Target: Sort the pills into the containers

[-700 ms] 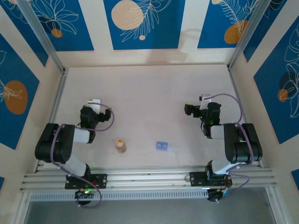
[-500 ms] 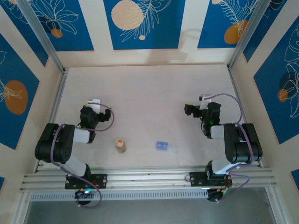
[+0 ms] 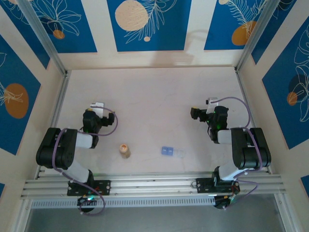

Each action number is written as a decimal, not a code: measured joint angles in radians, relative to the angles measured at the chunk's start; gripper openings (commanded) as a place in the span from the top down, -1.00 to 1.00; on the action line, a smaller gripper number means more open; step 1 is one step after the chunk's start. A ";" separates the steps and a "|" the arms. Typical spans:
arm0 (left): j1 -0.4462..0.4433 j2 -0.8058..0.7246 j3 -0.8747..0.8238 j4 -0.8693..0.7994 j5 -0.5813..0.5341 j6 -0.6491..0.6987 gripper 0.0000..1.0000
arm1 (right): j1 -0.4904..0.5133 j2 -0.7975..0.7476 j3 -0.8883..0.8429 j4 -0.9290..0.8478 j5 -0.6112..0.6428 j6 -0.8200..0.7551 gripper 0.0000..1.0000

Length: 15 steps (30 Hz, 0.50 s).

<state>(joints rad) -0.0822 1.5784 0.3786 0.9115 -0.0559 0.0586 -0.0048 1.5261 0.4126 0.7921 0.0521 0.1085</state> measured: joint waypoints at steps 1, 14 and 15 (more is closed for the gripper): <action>0.000 0.000 0.000 0.000 0.000 0.000 -1.00 | 0.000 0.000 0.000 0.000 0.000 0.000 -0.98; 0.000 -0.040 -0.003 -0.027 -0.037 -0.009 -0.99 | 0.008 -0.051 0.103 -0.221 -0.029 -0.032 -0.98; 0.000 -0.066 -0.003 -0.047 -0.051 -0.013 -0.99 | 0.013 -0.068 0.139 -0.275 -0.035 -0.049 -0.98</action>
<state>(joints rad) -0.0822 1.5124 0.3759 0.8642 -0.1070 0.0452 0.0086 1.4578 0.5514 0.5175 0.0170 0.0597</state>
